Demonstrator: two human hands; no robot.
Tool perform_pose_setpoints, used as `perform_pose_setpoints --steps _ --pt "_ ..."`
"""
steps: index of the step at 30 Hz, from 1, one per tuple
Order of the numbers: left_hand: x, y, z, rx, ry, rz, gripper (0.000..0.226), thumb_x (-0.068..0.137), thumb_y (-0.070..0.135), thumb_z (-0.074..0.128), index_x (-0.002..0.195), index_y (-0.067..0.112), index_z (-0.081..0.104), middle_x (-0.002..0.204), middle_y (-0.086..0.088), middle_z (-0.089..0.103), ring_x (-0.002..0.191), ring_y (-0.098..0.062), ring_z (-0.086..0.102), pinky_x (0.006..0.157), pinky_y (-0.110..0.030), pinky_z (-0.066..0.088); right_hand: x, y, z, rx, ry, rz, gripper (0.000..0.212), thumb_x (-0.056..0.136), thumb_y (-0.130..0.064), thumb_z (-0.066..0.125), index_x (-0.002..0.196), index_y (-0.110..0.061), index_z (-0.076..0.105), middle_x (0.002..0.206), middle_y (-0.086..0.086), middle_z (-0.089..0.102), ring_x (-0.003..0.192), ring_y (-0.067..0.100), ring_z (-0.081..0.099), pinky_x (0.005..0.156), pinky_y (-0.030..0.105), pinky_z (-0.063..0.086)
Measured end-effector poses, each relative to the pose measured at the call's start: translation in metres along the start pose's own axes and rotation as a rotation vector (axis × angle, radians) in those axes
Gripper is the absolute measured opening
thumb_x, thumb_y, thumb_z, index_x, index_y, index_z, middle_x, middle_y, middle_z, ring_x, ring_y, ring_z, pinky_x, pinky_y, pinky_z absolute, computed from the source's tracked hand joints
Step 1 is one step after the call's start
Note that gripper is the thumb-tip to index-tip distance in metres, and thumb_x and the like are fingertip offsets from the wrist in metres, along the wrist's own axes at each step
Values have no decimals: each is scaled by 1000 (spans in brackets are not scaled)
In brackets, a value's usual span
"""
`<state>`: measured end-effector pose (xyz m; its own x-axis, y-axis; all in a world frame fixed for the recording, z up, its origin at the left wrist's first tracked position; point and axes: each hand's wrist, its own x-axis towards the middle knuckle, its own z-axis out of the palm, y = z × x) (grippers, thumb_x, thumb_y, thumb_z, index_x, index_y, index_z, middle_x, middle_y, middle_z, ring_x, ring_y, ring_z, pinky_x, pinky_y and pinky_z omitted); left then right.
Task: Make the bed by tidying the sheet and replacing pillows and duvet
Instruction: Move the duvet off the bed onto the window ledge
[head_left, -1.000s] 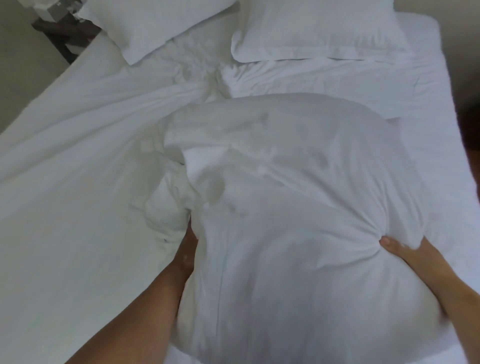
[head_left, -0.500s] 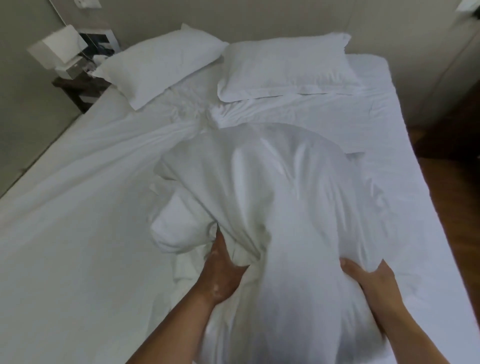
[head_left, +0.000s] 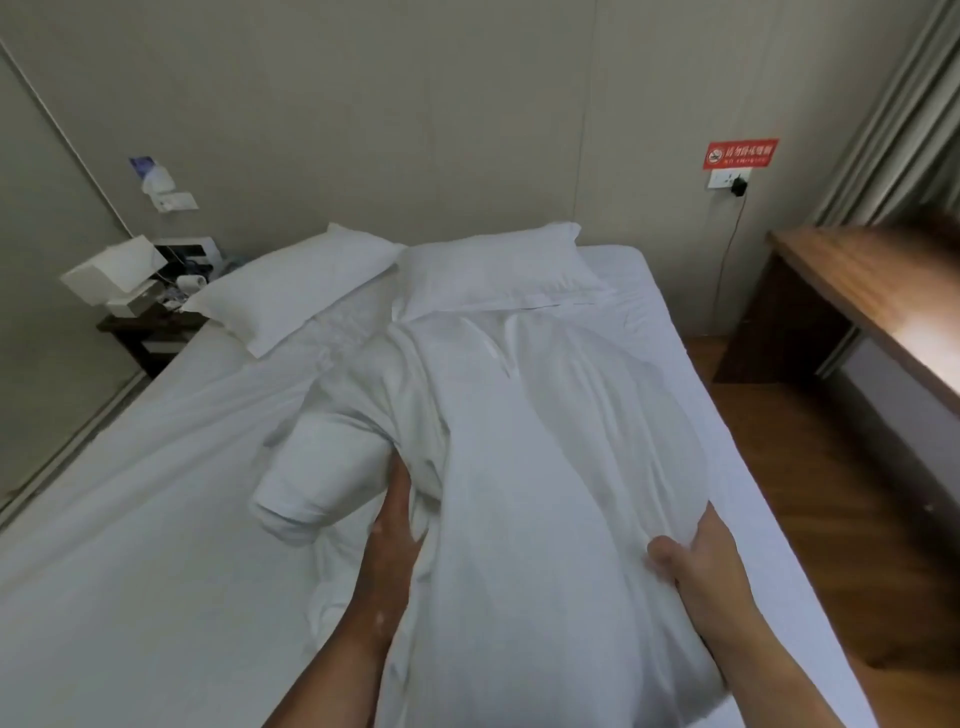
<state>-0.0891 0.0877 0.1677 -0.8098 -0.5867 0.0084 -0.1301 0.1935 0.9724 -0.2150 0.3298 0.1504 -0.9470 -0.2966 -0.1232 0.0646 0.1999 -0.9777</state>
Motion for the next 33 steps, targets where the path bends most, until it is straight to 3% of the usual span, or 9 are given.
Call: perform_pose_setpoints --steps 2,4,8,13,17,21,25,30,33 --pt "-14 33 -8 -140 -49 69 87 75 76 66 147 42 30 144 25 47 137 -4 44 101 -6 32 -22 -20 -11 -35 22 -25 132 27 -70 75 146 -29 33 129 -7 51 116 19 51 99 38 42" --pt "-26 51 -14 -103 -154 154 106 66 89 62 152 39 28 147 20 49 139 -3 43 114 -17 29 -48 -38 -18 -57 47 -31 146 16 -82 78 145 -34 31 130 -11 50 116 17 51 102 42 42" --pt "-58 88 -16 51 -273 343 115 45 90 70 143 57 21 149 31 39 125 28 34 92 5 30 -102 -65 -29 -71 155 -76 141 16 -91 74 141 -40 33 130 -17 52 115 13 54 103 41 43" --pt "-88 119 -10 57 -274 440 131 41 72 83 154 40 26 150 23 43 133 11 41 98 -3 34 -153 -109 -50 -123 285 -213 111 30 -74 86 128 -45 40 117 -28 52 105 2 54 93 28 44" --pt "-98 156 -3 -6 -291 543 133 40 69 86 155 36 28 148 24 45 132 12 42 100 -4 38 -179 -146 -75 -197 397 -334 116 33 -70 82 136 -35 41 129 -17 53 115 9 53 100 35 42" --pt "-102 194 14 -79 -298 626 130 42 64 88 155 31 31 147 23 48 132 12 44 104 -8 40 -193 -175 -104 -226 470 -427 110 33 -71 77 130 -37 36 115 -28 47 108 5 49 94 27 36" --pt "-109 227 48 -132 -303 696 123 44 60 86 152 29 36 131 38 52 123 21 46 98 -4 40 -195 -190 -147 -242 528 -498 123 36 -71 79 143 -22 42 131 -7 55 118 16 52 99 33 42" --pt "-116 262 106 -140 -260 738 119 42 64 80 148 29 40 132 34 50 118 26 45 90 2 39 -182 -200 -213 -201 531 -585 114 35 -69 77 135 -29 43 113 -27 50 100 -11 49 79 6 36" --pt "-125 286 153 -121 -221 774 115 44 64 80 147 29 42 132 32 52 122 21 46 93 -1 40 -166 -201 -267 -170 509 -632 111 38 -66 80 135 -27 45 116 -22 56 104 -10 51 81 10 41"
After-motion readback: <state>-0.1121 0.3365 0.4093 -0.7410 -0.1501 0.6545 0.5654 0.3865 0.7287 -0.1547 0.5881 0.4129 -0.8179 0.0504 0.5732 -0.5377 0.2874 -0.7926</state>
